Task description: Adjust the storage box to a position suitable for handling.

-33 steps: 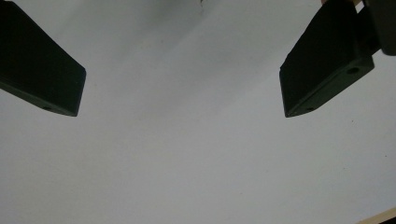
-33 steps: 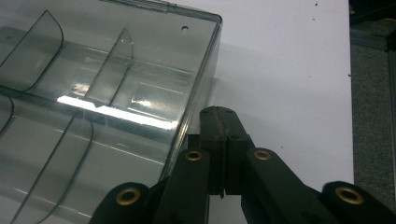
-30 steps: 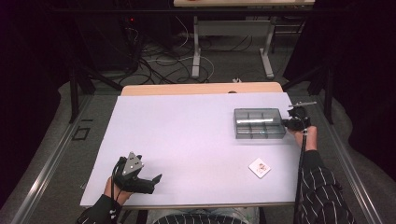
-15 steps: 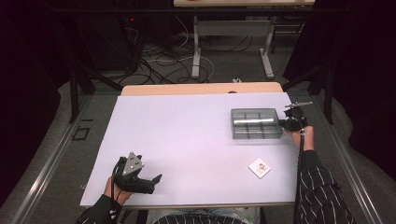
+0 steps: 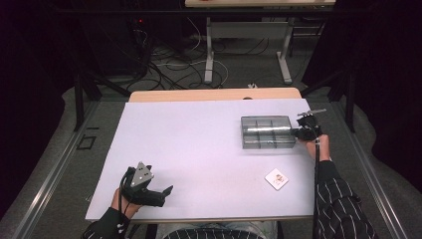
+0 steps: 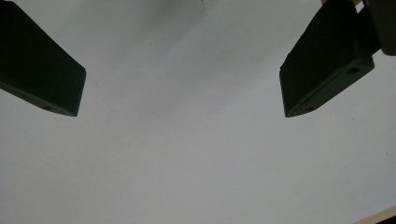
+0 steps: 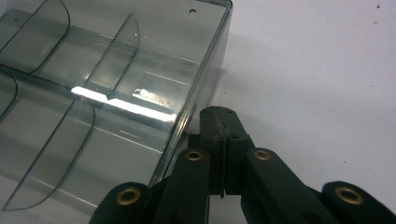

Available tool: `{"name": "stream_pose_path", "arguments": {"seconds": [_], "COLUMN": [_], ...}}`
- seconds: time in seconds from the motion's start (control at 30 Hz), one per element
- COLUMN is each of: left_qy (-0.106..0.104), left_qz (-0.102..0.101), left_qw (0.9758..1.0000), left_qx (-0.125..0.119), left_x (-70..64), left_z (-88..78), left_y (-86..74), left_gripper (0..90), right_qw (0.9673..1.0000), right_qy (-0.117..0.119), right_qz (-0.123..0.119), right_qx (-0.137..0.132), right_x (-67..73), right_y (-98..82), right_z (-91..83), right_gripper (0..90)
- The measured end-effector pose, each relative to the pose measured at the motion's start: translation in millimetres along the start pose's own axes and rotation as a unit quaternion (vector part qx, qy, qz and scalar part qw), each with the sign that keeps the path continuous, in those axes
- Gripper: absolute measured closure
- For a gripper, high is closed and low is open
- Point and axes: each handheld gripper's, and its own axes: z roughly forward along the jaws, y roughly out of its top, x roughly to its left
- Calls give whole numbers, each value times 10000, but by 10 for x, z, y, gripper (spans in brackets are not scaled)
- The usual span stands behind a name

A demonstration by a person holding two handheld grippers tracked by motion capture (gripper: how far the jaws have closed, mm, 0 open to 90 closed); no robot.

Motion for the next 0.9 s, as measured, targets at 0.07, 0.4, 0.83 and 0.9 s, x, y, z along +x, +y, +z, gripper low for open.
{"name": "stream_pose_path", "arguments": {"seconds": [0.07,0.4,0.83,0.9], "left_qy": [-11,-3,-6,7], "left_qz": [-8,-7,-13,-10], "left_qw": [10000,10000,10000,10000], "left_qx": [-8,-7,-16,-37], "left_x": [-2,4,4,1], "left_z": [4,8,0,-3], "left_y": [-3,-4,-2,1], "left_gripper": [1,1,1,1], "right_qw": [10000,9995,9992,9990], "right_qy": [0,180,218,230], "right_qz": [-63,-236,-308,-355], "right_qx": [13,101,120,107], "right_x": [34,144,285,306], "right_y": [4,19,32,36], "right_z": [10,58,115,125], "right_gripper": [900,900,900,900]}}
